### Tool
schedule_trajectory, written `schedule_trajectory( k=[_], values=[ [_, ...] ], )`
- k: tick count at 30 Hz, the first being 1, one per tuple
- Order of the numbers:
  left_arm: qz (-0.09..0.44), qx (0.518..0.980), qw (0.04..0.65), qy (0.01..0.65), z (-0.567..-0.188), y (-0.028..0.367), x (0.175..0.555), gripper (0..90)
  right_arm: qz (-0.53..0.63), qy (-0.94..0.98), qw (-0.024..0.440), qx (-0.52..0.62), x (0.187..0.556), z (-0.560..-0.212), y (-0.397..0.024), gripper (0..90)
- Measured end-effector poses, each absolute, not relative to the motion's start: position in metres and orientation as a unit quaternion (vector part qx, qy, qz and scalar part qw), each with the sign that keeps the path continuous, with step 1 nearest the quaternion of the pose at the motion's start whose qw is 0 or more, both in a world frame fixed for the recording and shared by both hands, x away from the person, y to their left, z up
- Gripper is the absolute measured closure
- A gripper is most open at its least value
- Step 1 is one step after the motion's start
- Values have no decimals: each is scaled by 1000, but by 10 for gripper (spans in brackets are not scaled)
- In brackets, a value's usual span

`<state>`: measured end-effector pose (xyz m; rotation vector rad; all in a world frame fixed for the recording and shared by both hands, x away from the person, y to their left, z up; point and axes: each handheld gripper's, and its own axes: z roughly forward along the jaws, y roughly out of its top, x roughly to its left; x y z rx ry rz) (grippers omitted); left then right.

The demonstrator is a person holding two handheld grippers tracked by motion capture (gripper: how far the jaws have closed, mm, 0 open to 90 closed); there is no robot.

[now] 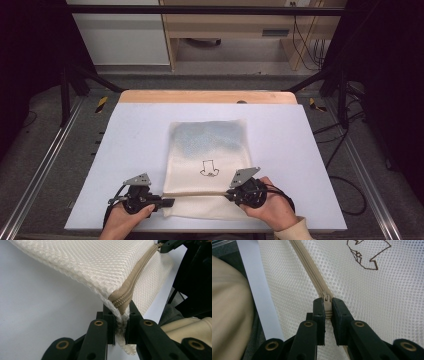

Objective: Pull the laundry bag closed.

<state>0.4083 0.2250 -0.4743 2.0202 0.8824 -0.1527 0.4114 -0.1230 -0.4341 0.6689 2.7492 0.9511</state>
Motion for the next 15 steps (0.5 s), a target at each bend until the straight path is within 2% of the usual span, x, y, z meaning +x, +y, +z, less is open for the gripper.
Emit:
schedule_trajectory(
  k=[15],
  values=[
    [-53,819,444,360,-474,227,409,819,321,914,90,230,409,-440,-122,821]
  ],
)
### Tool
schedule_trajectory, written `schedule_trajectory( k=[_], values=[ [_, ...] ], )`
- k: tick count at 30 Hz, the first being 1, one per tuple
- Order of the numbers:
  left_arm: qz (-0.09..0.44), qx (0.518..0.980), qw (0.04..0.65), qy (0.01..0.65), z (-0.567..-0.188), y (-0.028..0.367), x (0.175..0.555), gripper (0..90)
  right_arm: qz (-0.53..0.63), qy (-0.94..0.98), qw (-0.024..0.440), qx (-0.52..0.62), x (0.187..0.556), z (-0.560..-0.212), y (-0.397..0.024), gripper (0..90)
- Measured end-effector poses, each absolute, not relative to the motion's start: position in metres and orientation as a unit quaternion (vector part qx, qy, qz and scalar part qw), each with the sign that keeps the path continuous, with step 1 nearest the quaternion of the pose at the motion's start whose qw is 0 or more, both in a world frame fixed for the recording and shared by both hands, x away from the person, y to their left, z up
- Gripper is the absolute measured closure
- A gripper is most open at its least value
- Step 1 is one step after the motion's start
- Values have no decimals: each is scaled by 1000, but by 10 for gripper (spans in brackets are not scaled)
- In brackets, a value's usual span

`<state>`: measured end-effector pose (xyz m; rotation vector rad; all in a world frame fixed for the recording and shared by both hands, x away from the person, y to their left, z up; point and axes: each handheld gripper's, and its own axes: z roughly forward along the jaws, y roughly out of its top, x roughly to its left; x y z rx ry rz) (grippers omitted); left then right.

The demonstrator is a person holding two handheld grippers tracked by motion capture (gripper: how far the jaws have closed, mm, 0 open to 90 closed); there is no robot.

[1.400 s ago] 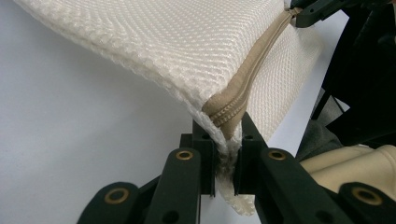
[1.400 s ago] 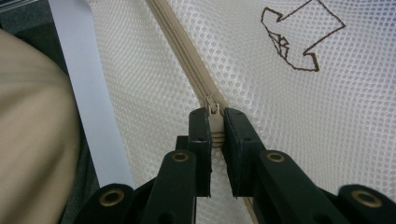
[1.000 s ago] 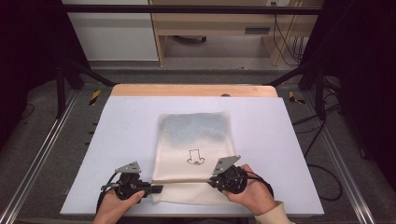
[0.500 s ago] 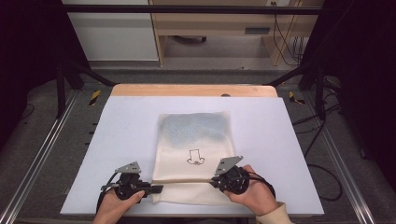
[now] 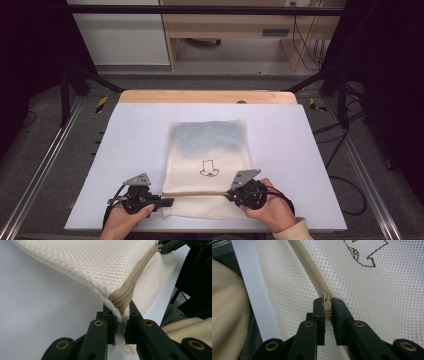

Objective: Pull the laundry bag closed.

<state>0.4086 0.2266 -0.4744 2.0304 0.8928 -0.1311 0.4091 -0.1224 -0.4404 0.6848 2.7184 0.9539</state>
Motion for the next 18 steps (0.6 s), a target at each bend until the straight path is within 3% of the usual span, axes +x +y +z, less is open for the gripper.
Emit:
schedule_trajectory(
  k=[18],
  values=[
    [-46,815,447,365,-474,227,407,820,332,903,107,250,404,-444,-131,821]
  ],
)
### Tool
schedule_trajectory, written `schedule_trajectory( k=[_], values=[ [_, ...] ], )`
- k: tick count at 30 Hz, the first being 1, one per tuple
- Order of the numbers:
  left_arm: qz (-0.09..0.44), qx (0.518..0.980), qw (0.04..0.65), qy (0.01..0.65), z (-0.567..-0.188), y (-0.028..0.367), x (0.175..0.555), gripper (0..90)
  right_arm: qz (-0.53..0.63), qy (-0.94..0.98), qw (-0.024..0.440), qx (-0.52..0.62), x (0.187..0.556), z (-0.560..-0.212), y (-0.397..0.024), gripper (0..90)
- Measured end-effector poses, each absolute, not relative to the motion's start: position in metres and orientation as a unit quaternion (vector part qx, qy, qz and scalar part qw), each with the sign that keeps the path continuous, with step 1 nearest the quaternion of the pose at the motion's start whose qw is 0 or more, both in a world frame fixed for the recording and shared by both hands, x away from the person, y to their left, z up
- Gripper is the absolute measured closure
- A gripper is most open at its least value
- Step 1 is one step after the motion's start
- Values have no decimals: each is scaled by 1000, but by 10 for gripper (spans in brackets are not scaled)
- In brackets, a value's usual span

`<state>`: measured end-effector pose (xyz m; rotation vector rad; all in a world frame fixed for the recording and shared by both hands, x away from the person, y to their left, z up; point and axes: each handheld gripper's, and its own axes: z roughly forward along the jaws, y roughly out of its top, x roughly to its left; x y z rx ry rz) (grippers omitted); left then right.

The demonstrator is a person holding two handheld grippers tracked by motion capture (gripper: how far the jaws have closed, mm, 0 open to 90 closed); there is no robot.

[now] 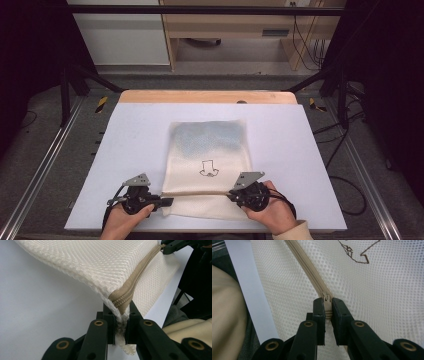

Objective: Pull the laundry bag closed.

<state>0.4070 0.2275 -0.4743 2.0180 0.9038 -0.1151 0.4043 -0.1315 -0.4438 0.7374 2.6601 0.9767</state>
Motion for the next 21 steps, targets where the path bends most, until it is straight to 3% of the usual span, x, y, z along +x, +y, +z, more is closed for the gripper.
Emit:
schedule_trajectory(
  k=[21],
  values=[
    [-50,810,458,363,-472,227,404,820,359,874,108,309,395,-449,-175,821]
  ],
)
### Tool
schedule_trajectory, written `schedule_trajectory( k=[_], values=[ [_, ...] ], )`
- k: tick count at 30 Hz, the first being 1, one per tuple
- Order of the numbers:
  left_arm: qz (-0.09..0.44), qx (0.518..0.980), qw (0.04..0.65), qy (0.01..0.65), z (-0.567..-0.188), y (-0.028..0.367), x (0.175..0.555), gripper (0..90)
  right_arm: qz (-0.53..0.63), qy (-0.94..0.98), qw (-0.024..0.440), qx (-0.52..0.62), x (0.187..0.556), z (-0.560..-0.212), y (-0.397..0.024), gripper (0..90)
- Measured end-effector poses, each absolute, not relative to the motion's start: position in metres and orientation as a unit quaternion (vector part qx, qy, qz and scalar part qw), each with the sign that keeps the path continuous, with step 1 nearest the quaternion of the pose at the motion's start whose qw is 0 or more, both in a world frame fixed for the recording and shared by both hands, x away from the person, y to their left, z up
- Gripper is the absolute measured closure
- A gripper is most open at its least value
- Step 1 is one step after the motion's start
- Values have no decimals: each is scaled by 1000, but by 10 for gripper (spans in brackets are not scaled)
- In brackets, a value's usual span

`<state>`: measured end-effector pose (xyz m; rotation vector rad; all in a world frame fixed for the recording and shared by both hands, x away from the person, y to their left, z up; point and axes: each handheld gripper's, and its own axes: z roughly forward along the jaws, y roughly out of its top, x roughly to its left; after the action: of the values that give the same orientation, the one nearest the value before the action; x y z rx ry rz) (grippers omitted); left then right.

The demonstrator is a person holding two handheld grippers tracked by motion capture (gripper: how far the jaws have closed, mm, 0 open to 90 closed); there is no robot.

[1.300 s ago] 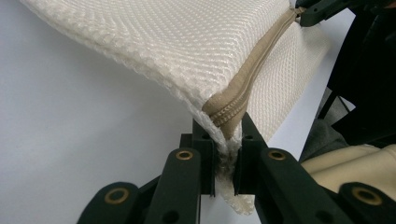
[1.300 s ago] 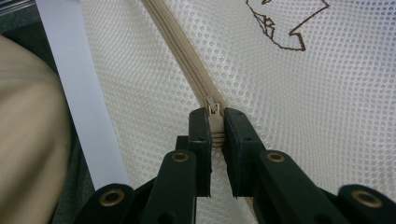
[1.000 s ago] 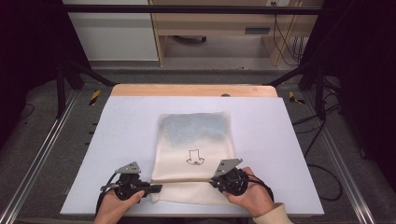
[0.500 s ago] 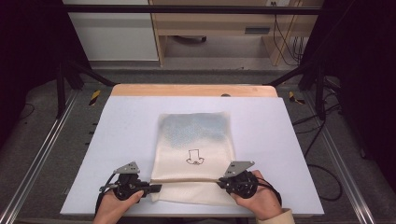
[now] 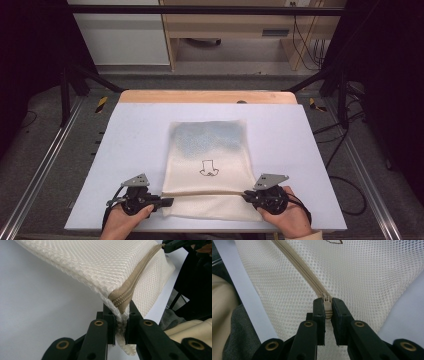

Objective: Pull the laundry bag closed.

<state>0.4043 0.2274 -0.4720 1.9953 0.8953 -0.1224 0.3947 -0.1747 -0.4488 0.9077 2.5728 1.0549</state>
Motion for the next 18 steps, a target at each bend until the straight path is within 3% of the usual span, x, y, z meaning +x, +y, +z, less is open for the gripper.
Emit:
schedule_trajectory(
  k=[18],
  values=[
    [-53,807,460,367,-474,227,407,820,356,872,107,319,394,-452,-186,822]
  ],
)
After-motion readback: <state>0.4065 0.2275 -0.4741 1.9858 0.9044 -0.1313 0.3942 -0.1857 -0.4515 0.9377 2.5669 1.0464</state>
